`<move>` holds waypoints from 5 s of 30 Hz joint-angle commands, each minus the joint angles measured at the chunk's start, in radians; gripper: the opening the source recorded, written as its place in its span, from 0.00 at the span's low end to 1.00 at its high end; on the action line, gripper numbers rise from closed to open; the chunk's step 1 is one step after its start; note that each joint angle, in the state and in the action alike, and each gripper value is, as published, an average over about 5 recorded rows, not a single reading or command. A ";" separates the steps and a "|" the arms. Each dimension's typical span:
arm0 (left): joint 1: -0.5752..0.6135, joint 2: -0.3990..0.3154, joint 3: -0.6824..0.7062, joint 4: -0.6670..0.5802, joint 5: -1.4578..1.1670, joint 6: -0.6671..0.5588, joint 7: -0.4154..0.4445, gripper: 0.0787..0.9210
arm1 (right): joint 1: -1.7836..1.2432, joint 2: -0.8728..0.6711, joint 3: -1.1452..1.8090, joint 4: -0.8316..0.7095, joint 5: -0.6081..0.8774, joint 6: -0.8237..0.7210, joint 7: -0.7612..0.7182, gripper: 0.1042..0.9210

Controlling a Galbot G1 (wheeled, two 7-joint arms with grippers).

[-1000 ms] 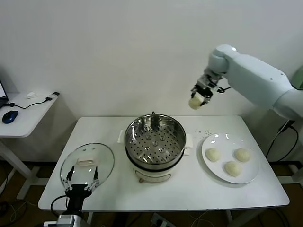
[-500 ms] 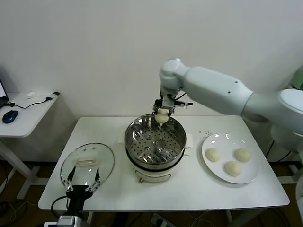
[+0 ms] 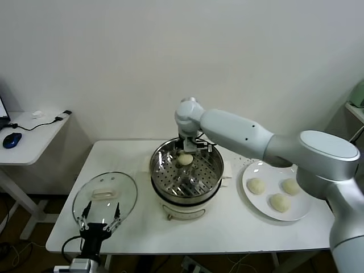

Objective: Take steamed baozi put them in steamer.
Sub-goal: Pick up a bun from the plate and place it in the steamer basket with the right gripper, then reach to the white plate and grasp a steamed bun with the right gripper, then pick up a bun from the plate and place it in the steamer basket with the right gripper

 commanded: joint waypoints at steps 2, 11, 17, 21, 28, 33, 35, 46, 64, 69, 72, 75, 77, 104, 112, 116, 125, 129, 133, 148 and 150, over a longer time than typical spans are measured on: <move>-0.001 -0.003 0.003 0.005 0.009 0.005 0.002 0.88 | -0.041 0.024 0.018 -0.063 -0.052 0.020 0.018 0.64; 0.001 -0.005 0.006 0.013 0.010 0.003 -0.002 0.88 | -0.001 0.008 0.024 -0.039 0.027 0.011 0.013 0.87; 0.000 -0.003 0.009 0.012 0.011 0.003 -0.005 0.88 | 0.090 -0.093 0.020 0.090 0.201 -0.049 -0.009 0.88; 0.000 -0.003 0.011 0.004 0.008 0.007 -0.011 0.88 | 0.199 -0.229 -0.039 0.174 0.371 -0.168 0.018 0.88; 0.008 -0.004 0.018 -0.018 0.007 0.007 -0.011 0.88 | 0.487 -0.506 -0.384 0.275 0.913 -0.535 0.042 0.88; 0.006 -0.005 0.029 -0.024 0.012 0.008 -0.011 0.88 | 0.528 -0.648 -0.514 0.279 1.151 -0.744 0.007 0.88; 0.001 -0.009 0.030 -0.022 0.014 0.009 -0.011 0.88 | 0.506 -0.692 -0.540 0.276 1.192 -0.808 0.017 0.88; 0.008 -0.015 0.022 -0.017 0.020 0.011 -0.010 0.88 | 0.012 -0.802 -0.209 0.179 1.010 -0.941 0.049 0.88; 0.012 -0.017 0.016 0.011 0.039 0.005 -0.011 0.88 | -0.262 -0.563 0.069 -0.104 0.736 -0.845 0.015 0.88; 0.011 -0.017 0.016 0.016 0.042 0.004 -0.011 0.88 | -0.276 -0.508 0.098 -0.168 0.724 -0.832 0.019 0.88; 0.011 -0.017 0.016 0.016 0.044 0.004 -0.011 0.88 | -0.277 -0.483 0.102 -0.195 0.720 -0.827 0.017 0.88; 0.012 -0.017 0.014 0.016 0.044 0.003 -0.011 0.88 | -0.279 -0.470 0.105 -0.205 0.723 -0.827 0.014 0.88; 0.013 -0.017 0.013 0.017 0.044 0.003 -0.011 0.88 | -0.277 -0.465 0.103 -0.209 0.723 -0.827 0.012 0.88; 0.020 -0.014 0.016 0.005 0.046 0.000 -0.010 0.88 | -0.155 -0.550 0.031 -0.117 0.835 -0.858 -0.006 0.55; 0.021 -0.010 0.027 -0.001 0.046 -0.002 -0.009 0.88 | 0.269 -0.572 -0.322 -0.012 1.133 -0.890 -0.004 0.55; 0.019 -0.008 0.048 0.009 0.057 -0.006 -0.008 0.88 | 0.509 -0.497 -0.528 0.042 1.307 -0.899 -0.001 0.55; 0.023 0.004 0.069 0.006 0.059 -0.018 -0.006 0.88 | 0.639 -0.289 -0.614 0.104 1.547 -0.966 0.043 0.55; 0.026 0.009 0.069 0.015 0.049 -0.024 -0.006 0.88 | 0.601 -0.162 -0.578 0.110 1.596 -1.002 0.079 0.55; 0.028 0.011 0.062 0.020 0.038 -0.025 -0.006 0.88 | 0.536 -0.053 -0.540 0.089 1.607 -1.025 0.107 0.55; 0.038 0.025 0.040 0.036 0.020 -0.041 -0.006 0.88 | 0.361 0.137 -0.609 -0.005 1.599 -1.029 0.140 0.55; 0.038 0.025 0.040 0.038 0.019 -0.043 -0.006 0.88 | 0.343 0.134 -0.618 0.003 1.605 -1.032 0.158 0.55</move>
